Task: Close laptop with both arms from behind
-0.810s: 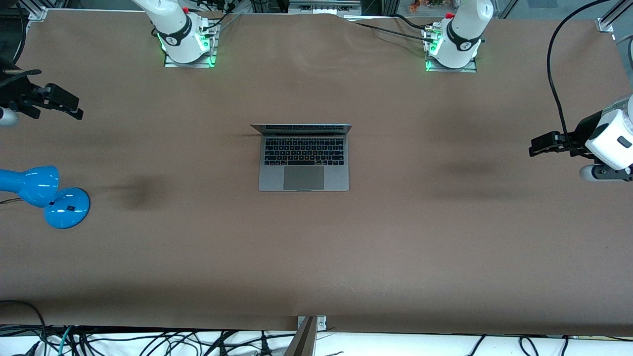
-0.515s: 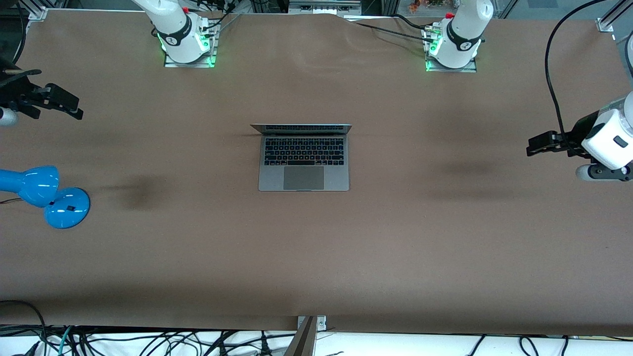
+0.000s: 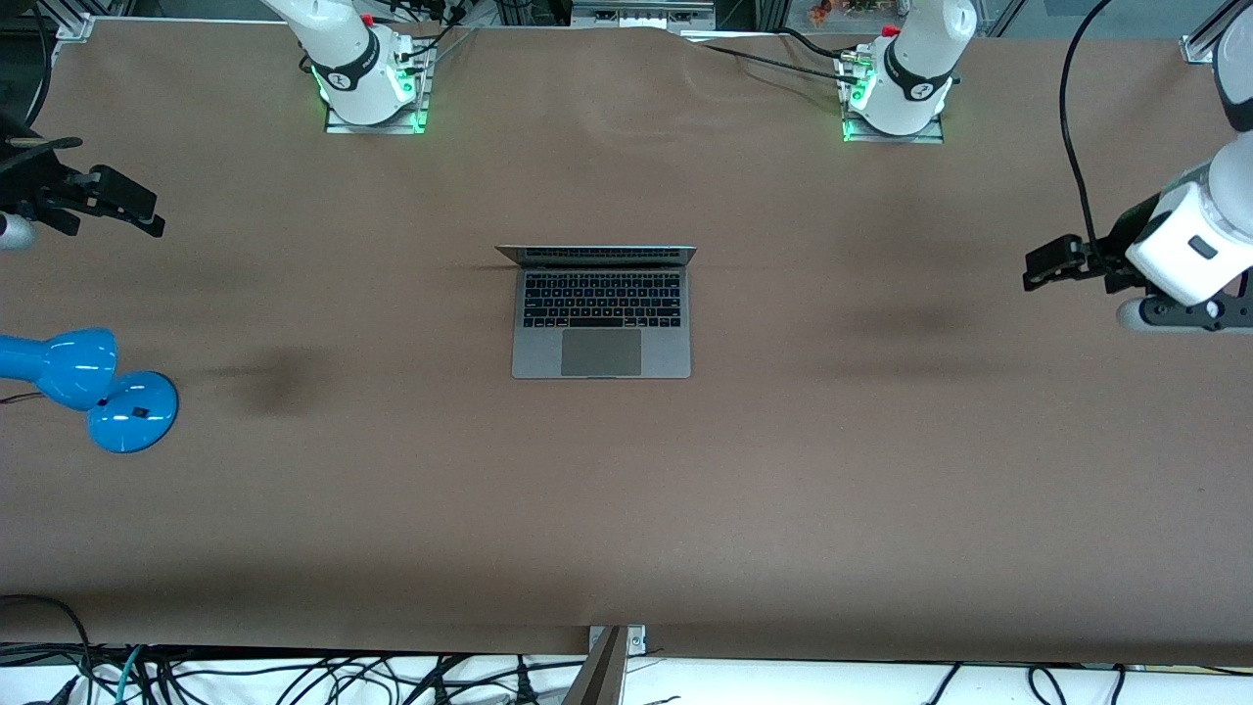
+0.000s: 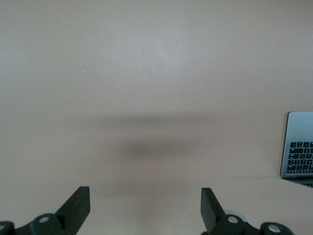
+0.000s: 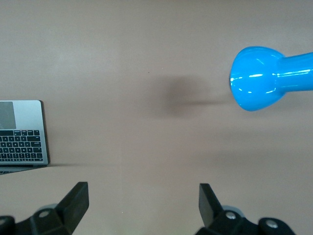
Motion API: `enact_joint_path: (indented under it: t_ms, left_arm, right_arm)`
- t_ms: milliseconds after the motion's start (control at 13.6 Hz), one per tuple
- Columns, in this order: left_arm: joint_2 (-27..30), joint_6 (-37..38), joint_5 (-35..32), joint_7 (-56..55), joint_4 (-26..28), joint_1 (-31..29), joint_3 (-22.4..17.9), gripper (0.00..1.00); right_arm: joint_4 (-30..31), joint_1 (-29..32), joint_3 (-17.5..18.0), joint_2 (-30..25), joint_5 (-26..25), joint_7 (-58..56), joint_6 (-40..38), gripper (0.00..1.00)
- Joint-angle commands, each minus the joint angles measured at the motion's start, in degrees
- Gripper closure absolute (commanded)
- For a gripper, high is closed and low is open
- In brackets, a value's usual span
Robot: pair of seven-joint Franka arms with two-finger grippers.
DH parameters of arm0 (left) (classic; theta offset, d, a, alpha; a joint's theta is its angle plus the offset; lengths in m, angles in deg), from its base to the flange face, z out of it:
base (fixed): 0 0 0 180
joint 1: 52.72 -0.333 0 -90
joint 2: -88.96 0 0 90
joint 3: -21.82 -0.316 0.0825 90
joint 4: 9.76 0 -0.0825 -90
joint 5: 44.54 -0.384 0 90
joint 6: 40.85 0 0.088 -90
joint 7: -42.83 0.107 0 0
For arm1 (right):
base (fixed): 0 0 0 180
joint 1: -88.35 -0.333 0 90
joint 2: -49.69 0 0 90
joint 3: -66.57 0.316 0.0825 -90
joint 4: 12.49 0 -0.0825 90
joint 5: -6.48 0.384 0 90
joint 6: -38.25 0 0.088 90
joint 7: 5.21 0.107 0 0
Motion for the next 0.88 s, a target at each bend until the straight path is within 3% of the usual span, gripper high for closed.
enact_joint_path:
  t_ms: [0, 368, 810]
  left_arm:
    - [5.70, -1.56, -0.04, -0.52, 5.45, -0.13, 1.33, 0.00]
    - [5.79, -0.77, 0.92, -2.35, 5.81, -0.13, 5.38, 0.00]
    - [4.65, -0.77, 1.27, -12.03, 5.64, -0.05, 15.22, 0.00]
  right_arm:
    - [-0.03, -0.09, 0.35, -0.39, 0.29, 0.59, -0.11, 0.00]
    - [-0.03, -0.09, 0.35, -0.39, 0.29, 0.59, -0.20, 0.00]
    - [-0.03, -0.09, 0.35, -0.39, 0.29, 0.59, -0.20, 0.00]
